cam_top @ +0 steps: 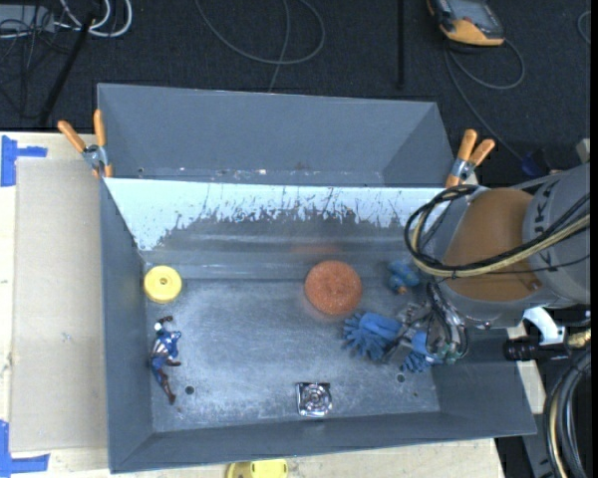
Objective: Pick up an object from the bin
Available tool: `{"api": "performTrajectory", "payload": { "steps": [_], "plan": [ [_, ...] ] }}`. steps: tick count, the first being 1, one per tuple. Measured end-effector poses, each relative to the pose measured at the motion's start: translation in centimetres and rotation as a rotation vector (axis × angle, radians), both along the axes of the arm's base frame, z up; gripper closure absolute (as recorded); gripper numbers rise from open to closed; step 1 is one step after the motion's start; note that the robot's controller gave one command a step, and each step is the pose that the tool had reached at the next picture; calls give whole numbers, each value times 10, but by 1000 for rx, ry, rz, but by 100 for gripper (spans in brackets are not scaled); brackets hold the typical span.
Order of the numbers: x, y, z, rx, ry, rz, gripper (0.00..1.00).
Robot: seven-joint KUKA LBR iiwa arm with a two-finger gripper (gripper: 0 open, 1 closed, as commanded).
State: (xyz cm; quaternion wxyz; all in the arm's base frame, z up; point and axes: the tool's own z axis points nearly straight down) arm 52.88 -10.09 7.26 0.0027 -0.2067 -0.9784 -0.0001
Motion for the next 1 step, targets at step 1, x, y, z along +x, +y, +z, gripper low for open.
{"api": "performTrajectory", "payload": {
  "steps": [1],
  "plan": [
    [-2,0,18,1,4,1,100]
  ]
}}
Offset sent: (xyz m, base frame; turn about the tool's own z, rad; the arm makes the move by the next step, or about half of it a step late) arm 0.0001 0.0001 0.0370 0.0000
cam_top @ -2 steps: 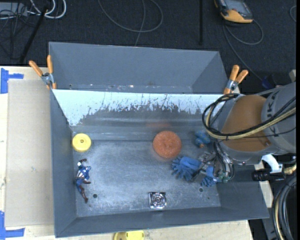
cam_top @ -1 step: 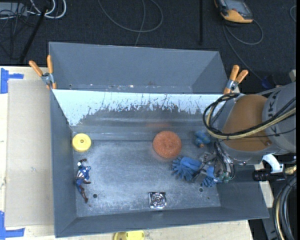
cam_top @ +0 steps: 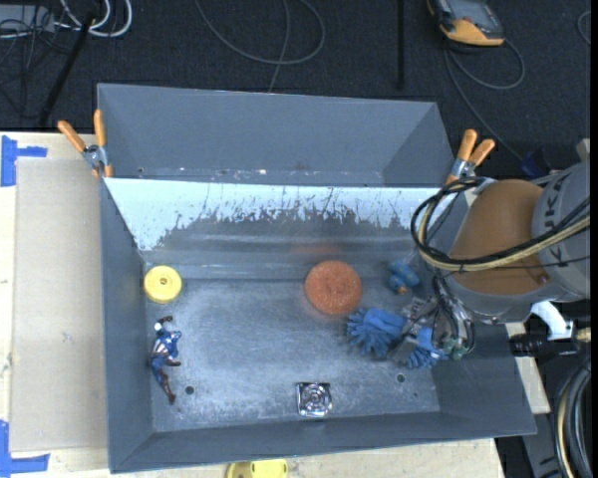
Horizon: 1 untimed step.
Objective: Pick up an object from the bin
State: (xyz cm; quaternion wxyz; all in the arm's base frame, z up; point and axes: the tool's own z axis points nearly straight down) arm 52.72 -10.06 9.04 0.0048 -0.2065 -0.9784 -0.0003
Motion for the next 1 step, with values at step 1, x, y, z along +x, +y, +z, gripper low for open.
{"api": "performTrajectory", "payload": {
  "steps": [1],
  "plan": [
    [2,-1,15,-2,-10,1,100]
  ]
}}
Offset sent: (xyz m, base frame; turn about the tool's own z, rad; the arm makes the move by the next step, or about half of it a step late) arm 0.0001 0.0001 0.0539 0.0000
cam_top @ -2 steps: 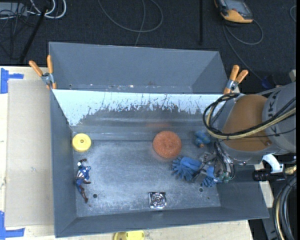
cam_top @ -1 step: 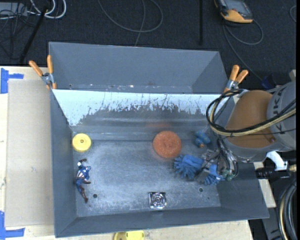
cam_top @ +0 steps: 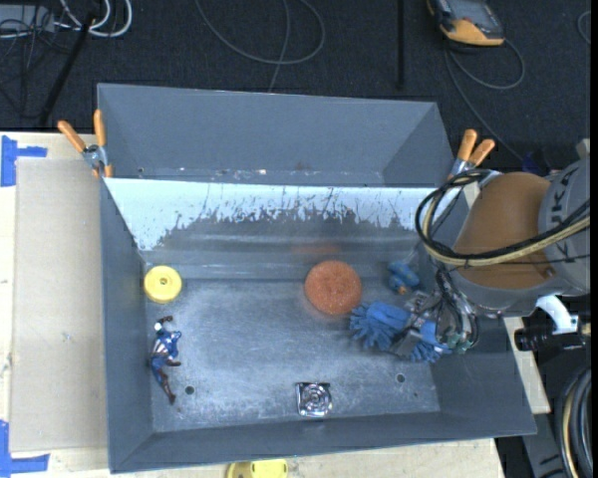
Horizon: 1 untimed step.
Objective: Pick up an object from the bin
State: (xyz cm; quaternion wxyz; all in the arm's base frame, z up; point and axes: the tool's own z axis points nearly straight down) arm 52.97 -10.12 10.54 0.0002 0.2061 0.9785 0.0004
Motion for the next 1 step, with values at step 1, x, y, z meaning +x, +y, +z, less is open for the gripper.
{"api": "performTrajectory", "payload": {
  "steps": [1],
  "plan": [
    [-1,0,8,0,1,0,100]
  ]
}}
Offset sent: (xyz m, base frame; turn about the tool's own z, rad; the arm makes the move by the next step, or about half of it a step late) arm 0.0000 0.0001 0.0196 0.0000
